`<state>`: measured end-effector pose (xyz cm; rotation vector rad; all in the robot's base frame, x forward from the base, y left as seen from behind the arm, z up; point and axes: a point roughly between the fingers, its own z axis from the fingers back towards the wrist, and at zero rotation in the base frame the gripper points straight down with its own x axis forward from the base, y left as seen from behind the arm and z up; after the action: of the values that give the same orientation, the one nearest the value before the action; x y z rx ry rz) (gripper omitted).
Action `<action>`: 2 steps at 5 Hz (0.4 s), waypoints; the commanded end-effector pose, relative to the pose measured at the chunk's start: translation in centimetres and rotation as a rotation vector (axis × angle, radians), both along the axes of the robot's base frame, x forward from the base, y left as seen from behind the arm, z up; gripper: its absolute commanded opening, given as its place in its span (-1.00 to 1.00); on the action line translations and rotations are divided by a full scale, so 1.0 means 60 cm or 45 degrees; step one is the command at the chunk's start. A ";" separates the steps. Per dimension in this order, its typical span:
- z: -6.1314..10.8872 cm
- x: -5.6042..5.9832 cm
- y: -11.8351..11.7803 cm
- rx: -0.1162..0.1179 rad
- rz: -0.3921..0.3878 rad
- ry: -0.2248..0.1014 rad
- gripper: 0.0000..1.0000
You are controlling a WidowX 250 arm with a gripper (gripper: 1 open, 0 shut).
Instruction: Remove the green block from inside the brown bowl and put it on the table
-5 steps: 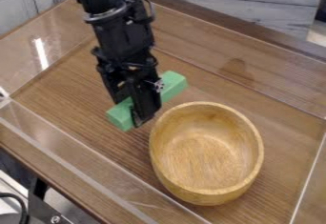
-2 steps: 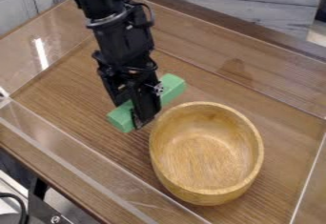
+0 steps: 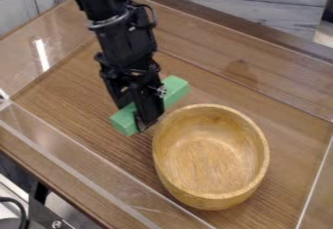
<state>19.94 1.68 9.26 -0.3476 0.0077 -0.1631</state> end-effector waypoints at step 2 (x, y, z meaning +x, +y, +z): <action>0.004 0.017 0.013 0.014 0.023 -0.043 -1.00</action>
<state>20.11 1.97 8.57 -0.3508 0.0185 -0.1539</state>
